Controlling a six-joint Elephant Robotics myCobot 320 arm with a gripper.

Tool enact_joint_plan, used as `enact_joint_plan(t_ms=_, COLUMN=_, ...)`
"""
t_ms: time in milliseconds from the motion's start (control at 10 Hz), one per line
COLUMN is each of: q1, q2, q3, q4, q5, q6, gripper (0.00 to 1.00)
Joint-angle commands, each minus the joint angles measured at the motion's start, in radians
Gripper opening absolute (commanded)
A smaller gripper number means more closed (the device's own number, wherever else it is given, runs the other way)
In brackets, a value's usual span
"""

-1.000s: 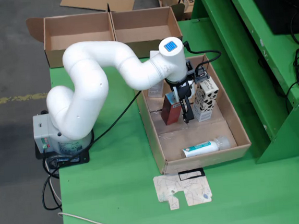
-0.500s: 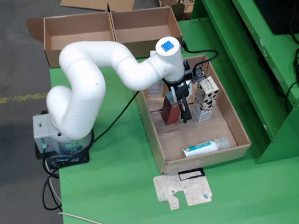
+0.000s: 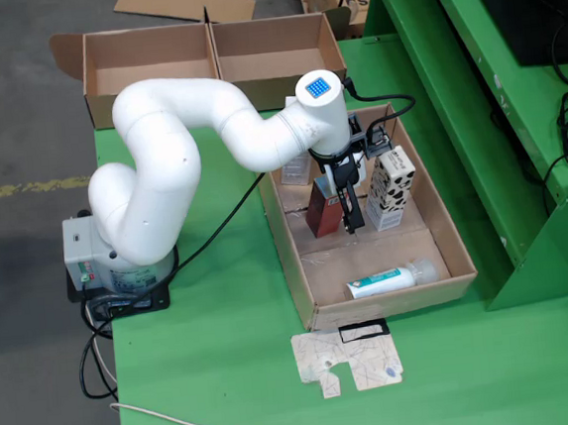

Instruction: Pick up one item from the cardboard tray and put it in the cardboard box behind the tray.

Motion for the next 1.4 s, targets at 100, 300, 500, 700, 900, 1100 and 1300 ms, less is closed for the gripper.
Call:
enact_joint_plan(t_ms=100, q1=0.001, q2=0.029, q3=0.025, q4=0.015, q5=-0.004, q6=0.002, gripper=1.00)
enact_joint_plan(t_ms=300, q1=0.001, q2=0.029, q3=0.025, q4=0.015, q5=-0.004, q6=0.002, gripper=1.00)
enact_joint_plan(t_ms=500, q1=0.001, q2=0.029, q3=0.025, q4=0.015, q5=-0.004, q6=0.002, gripper=0.80)
enact_joint_plan(t_ms=700, q1=0.001, q2=0.029, q3=0.025, q4=0.015, q5=-0.004, q6=0.002, gripper=0.60)
enact_joint_plan(t_ms=900, q1=0.001, q2=0.029, q3=0.025, q4=0.015, q5=-0.004, q6=0.002, gripper=0.40)
enact_joint_plan(t_ms=1100, q1=0.001, q2=0.029, q3=0.025, q4=0.015, q5=-0.004, q6=0.002, gripper=0.20)
enact_joint_plan(t_ms=1300, q1=0.001, q2=0.029, q3=0.025, q4=0.015, q5=-0.004, q6=0.002, gripper=0.00)
